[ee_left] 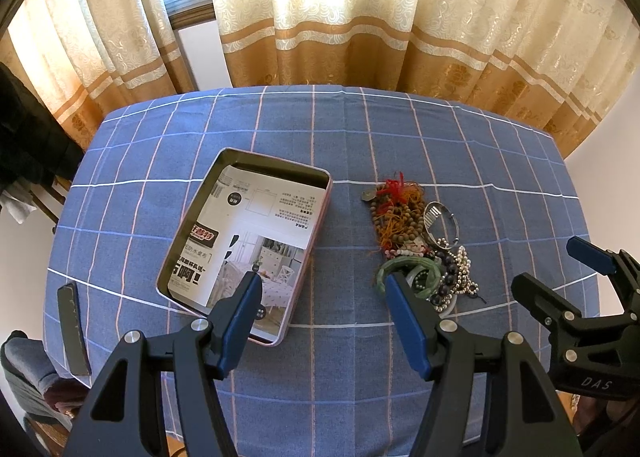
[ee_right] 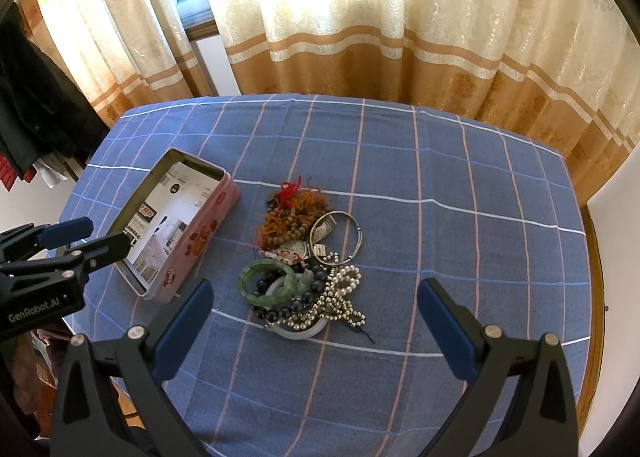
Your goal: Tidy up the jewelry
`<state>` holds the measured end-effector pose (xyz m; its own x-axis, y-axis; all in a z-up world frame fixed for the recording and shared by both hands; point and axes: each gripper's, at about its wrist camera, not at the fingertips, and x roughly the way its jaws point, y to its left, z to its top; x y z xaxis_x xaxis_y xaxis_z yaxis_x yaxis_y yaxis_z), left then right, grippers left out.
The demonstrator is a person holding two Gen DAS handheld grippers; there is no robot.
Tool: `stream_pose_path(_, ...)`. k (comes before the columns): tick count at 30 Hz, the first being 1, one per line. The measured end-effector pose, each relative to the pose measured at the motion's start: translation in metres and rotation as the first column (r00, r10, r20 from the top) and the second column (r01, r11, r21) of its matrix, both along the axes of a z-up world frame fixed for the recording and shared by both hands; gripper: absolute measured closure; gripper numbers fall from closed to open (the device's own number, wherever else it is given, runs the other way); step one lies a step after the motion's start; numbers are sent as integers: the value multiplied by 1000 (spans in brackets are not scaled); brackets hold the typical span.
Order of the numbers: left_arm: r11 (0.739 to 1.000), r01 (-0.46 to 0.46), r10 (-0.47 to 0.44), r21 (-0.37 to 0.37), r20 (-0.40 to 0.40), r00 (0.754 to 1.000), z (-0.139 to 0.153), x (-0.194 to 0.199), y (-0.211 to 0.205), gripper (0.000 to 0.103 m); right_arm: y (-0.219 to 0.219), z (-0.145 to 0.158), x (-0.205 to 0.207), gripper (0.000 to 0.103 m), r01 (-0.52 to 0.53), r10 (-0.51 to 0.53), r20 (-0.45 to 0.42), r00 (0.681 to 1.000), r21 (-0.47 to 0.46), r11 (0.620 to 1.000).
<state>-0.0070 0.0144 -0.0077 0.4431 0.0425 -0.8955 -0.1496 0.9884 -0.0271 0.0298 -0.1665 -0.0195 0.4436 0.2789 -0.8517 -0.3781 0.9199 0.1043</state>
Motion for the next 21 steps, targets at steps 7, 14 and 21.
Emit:
stream_pose_path(7,1000,-1,1,-2,-3,1000,-1,1,0,38,0,-2,1,0,0,0,1,1000,-4,1000)
stream_pose_path(14,1000,0,0,-5,-13,1000,-6,5,-2,39,-1,-7,5,0,8,-8,-8,1000,4,1000)
stream_pose_path(21,1000,-1,0,-6,-24,1000,-9,9,-4,39,-2,-8,7,0,11,-11,-69,998,1,1000)
